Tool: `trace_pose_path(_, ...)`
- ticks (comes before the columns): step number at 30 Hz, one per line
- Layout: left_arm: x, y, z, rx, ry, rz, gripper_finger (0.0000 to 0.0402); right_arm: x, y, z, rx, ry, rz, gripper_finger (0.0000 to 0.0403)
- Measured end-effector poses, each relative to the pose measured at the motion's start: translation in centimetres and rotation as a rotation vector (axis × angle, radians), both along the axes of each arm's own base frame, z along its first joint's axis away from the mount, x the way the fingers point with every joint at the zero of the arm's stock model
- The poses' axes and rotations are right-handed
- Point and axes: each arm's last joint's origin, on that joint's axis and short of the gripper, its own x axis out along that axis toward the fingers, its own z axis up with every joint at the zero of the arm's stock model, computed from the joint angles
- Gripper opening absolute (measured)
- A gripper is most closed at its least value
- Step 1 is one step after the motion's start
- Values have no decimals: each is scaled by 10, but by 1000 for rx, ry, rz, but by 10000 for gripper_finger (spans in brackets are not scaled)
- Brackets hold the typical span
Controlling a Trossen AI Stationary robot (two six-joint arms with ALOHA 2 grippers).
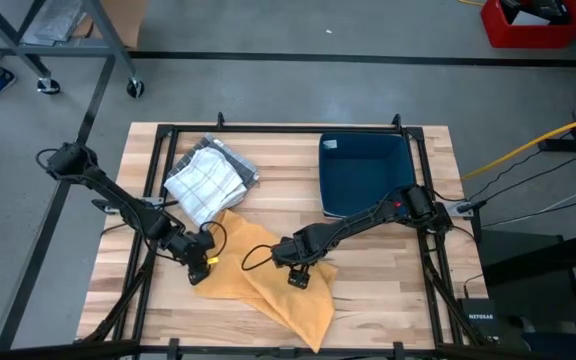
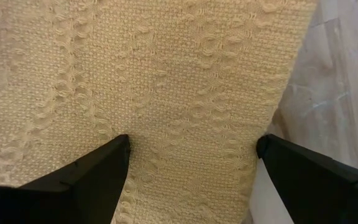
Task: Fold towel
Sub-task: Fold the yellow towel
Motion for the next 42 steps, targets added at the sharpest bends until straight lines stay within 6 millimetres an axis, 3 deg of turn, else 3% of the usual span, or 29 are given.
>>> trace_pose_path(9, -1, 1, 1, -1, 26, 26, 7, -1, 5, 0, 7, 1, 11, 362)
trace_pose_path(18, 1, 1, 15, 1, 17, 24, 3, -5, 15, 0, -11, -2, 37, 362)
trace_pose_path(29, -12, 32, 35, 77, 14, 106, 1, -6, 17, 0, -15, -3, 43, 362)
trace_pose_path(42, -16, 54, 34, 182, 64, 67, 1, -6, 17, 0, -19, -6, 40, 362)
